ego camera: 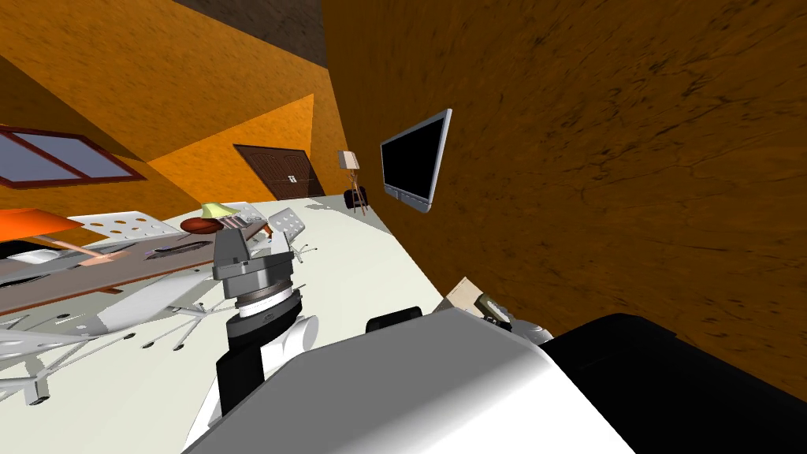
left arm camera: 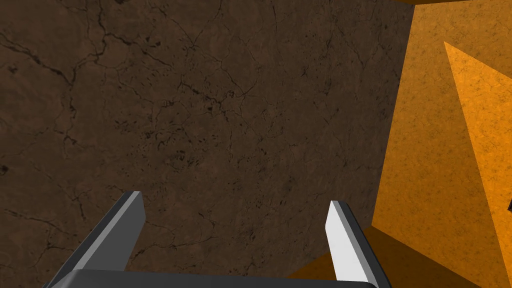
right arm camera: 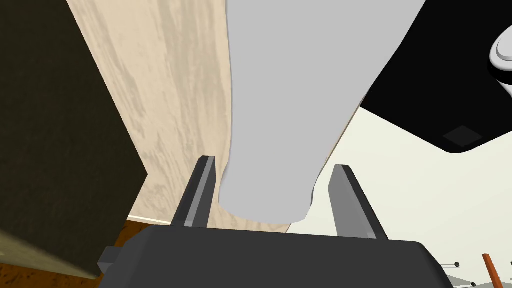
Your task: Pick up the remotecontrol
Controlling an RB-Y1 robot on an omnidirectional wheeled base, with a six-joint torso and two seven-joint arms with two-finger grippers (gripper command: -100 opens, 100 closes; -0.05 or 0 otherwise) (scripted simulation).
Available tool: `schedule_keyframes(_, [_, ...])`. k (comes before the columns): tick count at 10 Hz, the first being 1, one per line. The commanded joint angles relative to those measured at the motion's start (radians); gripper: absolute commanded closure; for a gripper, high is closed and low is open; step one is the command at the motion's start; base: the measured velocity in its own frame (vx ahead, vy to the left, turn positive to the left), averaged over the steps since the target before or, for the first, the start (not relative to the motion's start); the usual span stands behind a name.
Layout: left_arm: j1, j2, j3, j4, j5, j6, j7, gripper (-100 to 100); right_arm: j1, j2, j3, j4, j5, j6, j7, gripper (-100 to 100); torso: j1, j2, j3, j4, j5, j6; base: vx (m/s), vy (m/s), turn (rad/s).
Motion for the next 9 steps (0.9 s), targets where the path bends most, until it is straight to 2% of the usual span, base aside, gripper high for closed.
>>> schedule_keyframes(1, [0.0,0.0,0.0,0.0,0.0,0.0,0.0,0,0.0,0.0,0.0,0.0,0.0,0.0,0.0,100,0.0,0.0,0.0,0.0,0.0,0.0,0.0,0.0,0.0])
schedule_keyframes(3, [0.0,0.0,0.0,0.0,0.0,0.0,0.0,0,0.0,0.0,0.0,0.0,0.0,0.0,0.0,100,0.0,0.0,0.0,0.0,0.0,0.0,0.0,0.0,0.0])
schedule_keyframes(4, [0.0,0.0,0.0,0.0,0.0,0.0,0.0,0,0.0,0.0,0.0,0.0,0.0,0.0,0.0,0,0.0,0.0,0.0,0.0,0.0,0.0,0.0,0.0,0.0])
schedule_keyframes(5, [0.0,0.0,0.0,0.0,0.0,0.0,0.0,0,0.009,-0.034,0.003,-0.025,-0.003,-0.007,-0.01,100,0.0,0.0,0.0,0.0,0.0,0.0,0.008,0.039,-0.082])
schedule_keyframes(7, [0.0,0.0,0.0,0.0,0.0,0.0,0.0,0,0.017,-0.068,0.004,-0.041,-0.006,-0.026,-0.017,100,0.004,0.0,0.0,0.0,0.002,0.001,0.007,0.06,-0.077])
schedule_keyframes(8, [0.0,0.0,0.0,0.0,0.0,0.0,0.0,0,0.013,-0.052,0.001,-0.027,-0.005,-0.021,-0.01,100,0.005,0.0,0.0,0.0,0.002,0.001,0.001,0.025,-0.014])
schedule_keyframes(9, [0.0,0.0,0.0,0.0,0.0,0.0,0.0,0,0.013,-0.054,0.001,-0.027,-0.005,-0.024,-0.01,0,0.003,0.0,0.0,0.0,0.001,0.0,0.0,0.005,0.0])
